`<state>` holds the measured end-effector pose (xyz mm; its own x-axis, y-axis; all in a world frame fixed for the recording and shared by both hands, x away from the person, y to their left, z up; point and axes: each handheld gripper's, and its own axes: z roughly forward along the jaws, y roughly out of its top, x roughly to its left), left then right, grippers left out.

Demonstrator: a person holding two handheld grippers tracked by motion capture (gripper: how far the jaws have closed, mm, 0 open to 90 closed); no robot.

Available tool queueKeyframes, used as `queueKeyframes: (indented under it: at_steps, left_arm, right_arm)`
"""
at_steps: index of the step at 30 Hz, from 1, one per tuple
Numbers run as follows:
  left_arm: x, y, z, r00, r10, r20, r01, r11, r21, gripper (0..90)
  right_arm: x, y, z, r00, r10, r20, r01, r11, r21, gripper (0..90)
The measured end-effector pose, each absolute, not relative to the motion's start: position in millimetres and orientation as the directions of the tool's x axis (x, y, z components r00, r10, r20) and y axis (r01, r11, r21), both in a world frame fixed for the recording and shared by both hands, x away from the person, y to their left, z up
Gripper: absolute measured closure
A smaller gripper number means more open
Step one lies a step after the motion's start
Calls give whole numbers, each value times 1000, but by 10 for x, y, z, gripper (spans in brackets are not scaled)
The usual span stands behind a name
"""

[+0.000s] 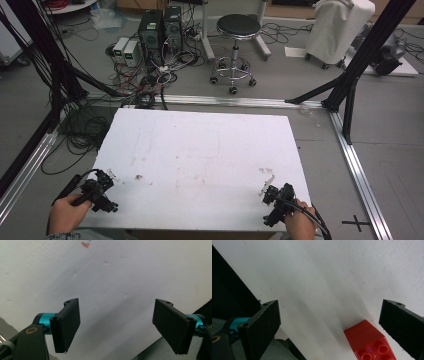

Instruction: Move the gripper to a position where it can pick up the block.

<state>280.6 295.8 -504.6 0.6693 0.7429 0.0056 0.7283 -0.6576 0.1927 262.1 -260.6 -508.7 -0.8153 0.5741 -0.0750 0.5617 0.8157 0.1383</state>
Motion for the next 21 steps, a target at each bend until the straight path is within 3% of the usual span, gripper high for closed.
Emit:
queueKeyframes:
  at_steps: [21]
  left_arm:
    - [2798,2954,-5040,665,747,11,731,-654,195,225]
  right_arm:
    - [2620,-2597,-5065,-819,567,-85,553,820,146,30]
